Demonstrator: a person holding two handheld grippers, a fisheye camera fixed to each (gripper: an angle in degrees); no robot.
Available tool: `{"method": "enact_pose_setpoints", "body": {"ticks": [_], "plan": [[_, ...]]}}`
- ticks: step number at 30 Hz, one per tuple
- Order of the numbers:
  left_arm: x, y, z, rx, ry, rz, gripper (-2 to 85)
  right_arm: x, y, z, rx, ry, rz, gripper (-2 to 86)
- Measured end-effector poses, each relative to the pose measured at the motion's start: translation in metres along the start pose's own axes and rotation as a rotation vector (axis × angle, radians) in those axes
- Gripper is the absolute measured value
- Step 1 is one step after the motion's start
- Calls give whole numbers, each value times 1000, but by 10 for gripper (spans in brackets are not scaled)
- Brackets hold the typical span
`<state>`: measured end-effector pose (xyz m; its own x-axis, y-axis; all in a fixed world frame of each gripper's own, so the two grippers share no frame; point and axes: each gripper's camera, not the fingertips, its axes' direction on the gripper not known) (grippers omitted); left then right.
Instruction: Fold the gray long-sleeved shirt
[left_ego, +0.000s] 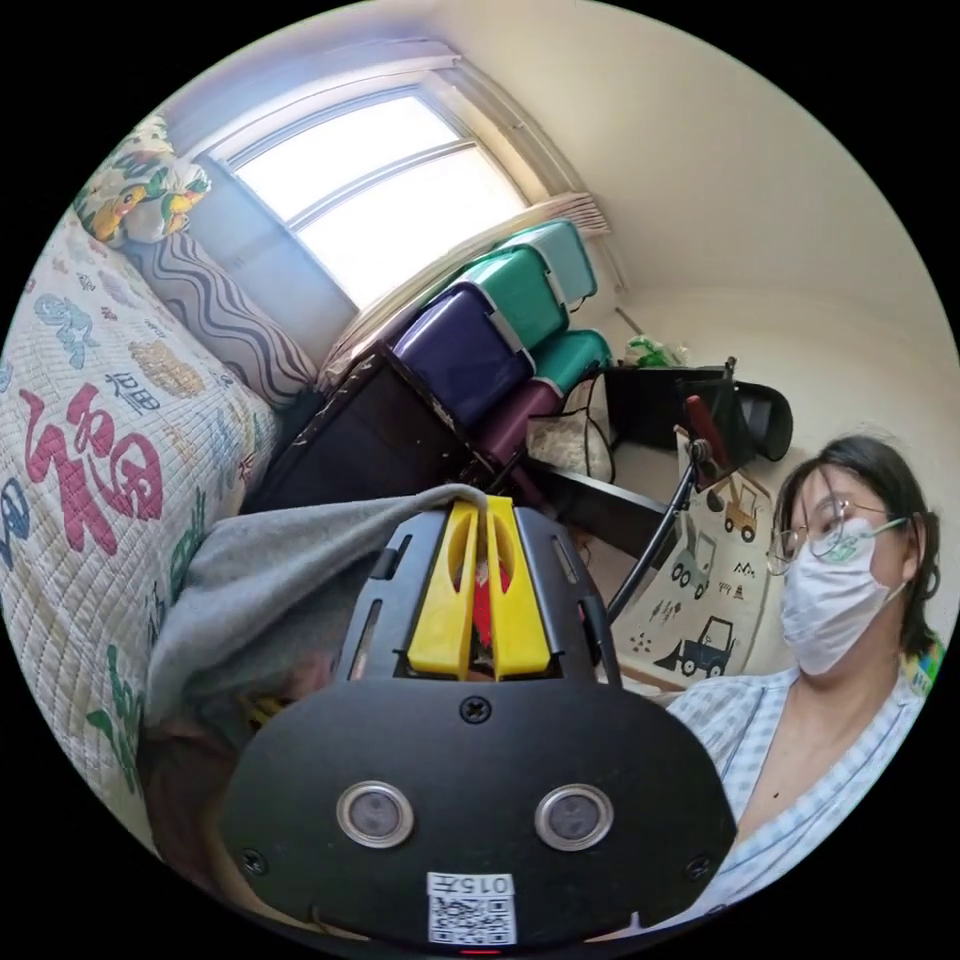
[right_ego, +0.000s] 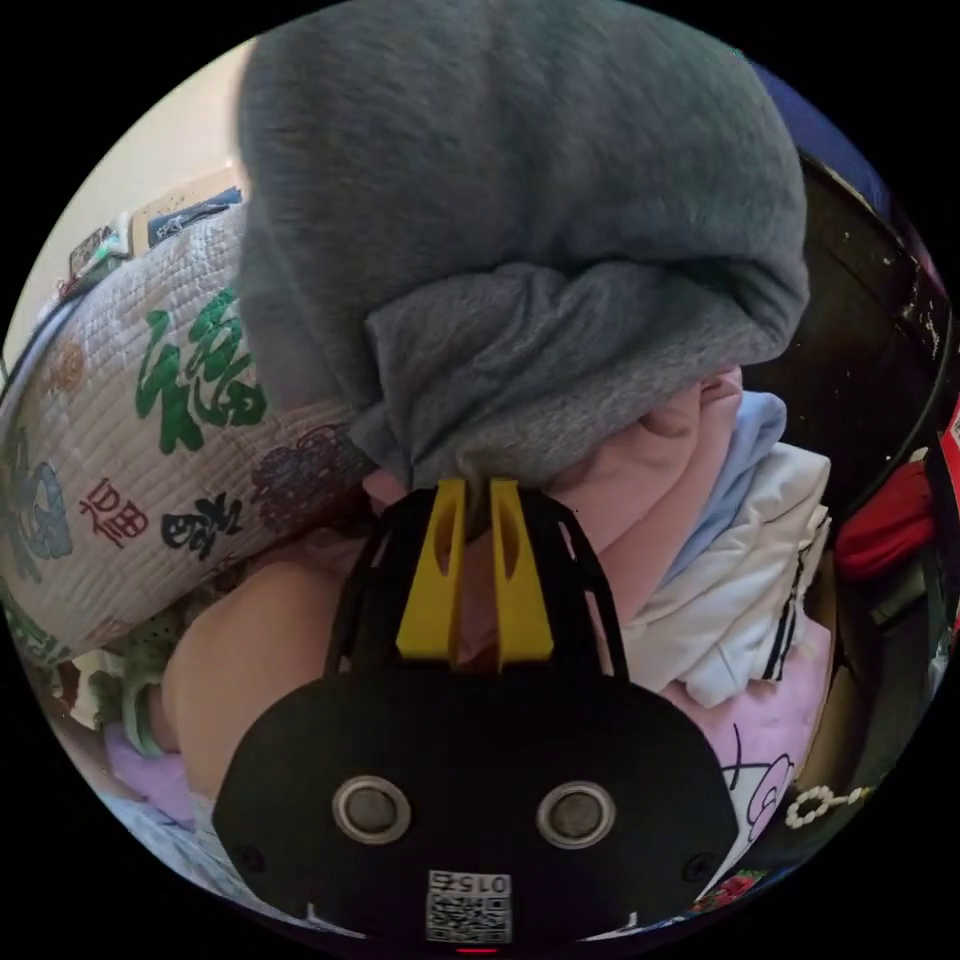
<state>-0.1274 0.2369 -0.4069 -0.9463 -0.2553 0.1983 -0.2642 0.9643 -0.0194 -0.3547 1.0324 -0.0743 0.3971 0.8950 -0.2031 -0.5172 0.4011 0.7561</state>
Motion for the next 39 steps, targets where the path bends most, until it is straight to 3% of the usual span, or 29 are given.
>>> {"method": "enact_pose_setpoints", "body": {"ticks": [3, 6, 10, 16, 20, 24, 32, 36, 39], "plan": [[25, 4, -38, 36, 39, 81, -9, 19, 23, -16, 34, -143, 75, -1], [57, 4, -81, 73, 26, 179, -9, 34, 52, -48, 123, -161, 131, -8], [112, 9, -143, 176, -103, 342, -9, 62, 80, -109, 297, -132, 191, -9], [178, 20, -237, 324, -308, 422, -9, 87, 103, -212, 632, 0, 156, -10], [234, 54, -308, 389, -445, 469, -9, 79, 107, -254, 714, -100, 38, -10], [297, 100, -369, 462, -617, 545, -9, 30, 123, -301, 840, -121, -156, -10], [401, 188, -501, 714, -918, 654, -8, -65, 87, -363, 947, -434, -400, -10], [389, 196, -554, 801, -1162, 588, -7, -182, 21, -346, 818, -556, -535, -7], [335, 185, -609, 773, -1452, 376, -5, -300, -30, -292, 593, -562, -609, -1]]}}
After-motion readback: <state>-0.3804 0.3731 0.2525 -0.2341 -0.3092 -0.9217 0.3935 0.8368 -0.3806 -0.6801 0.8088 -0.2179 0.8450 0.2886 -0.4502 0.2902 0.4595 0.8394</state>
